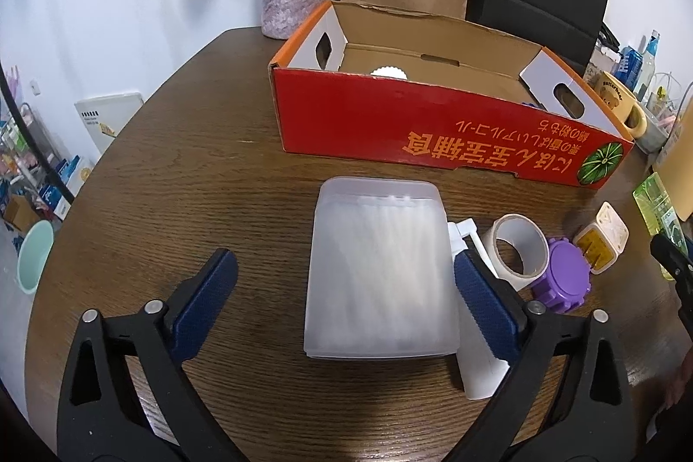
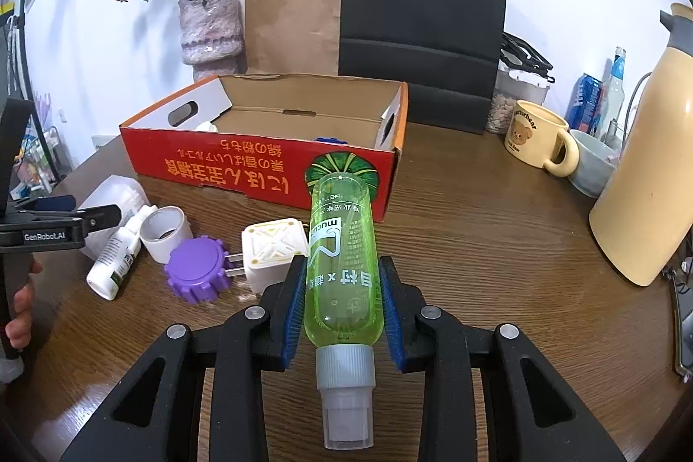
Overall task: Organize rigid objects
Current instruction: 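Close the left gripper on the clear plastic container while the right gripper holds the green bottle, then carry the clear container in the left gripper and green bottle in the right gripper into the box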
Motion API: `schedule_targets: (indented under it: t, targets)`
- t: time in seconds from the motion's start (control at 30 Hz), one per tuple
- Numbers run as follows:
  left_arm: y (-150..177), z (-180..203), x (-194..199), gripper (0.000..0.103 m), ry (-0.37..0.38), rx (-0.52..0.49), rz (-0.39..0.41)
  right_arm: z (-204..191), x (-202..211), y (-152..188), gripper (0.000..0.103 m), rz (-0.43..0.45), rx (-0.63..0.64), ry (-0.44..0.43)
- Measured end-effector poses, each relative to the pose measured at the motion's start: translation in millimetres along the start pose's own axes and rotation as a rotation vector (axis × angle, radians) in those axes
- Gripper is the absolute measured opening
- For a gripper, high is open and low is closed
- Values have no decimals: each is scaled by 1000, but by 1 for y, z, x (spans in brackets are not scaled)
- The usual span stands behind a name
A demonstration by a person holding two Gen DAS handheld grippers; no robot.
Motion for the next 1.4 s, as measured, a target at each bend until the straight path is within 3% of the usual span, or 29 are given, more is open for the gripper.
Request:
schedule_targets:
  t: [0.17,0.3,0.4,0.8,1.4]
  targets:
    - [1,1,-1,92,15,-1,-5,-4,1,0,35,2,6,0]
    - [3,2,-8,78,17,-3,-35,-5,1,0,35,1,7,-1]
    - [4,0,-11,62,36,15,-63,-6,2,0,35,3,7,0]
    - [4,0,-2,61,28,11,-24,-17,12,2,35,21,6,0]
    - [7,12,46,61,49,-20,121,-31,31,1,35,69,-16,0]
Point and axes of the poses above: each gripper's, at about its wrist camera, not at the fingertips, and x roughly against the way its jaws point, z to its right, y to its underside, the point moved 6 cm from there along -x, roughly the way its jaws point, and after that the axes turned 7 degrees about x, right-handed, at the moved point
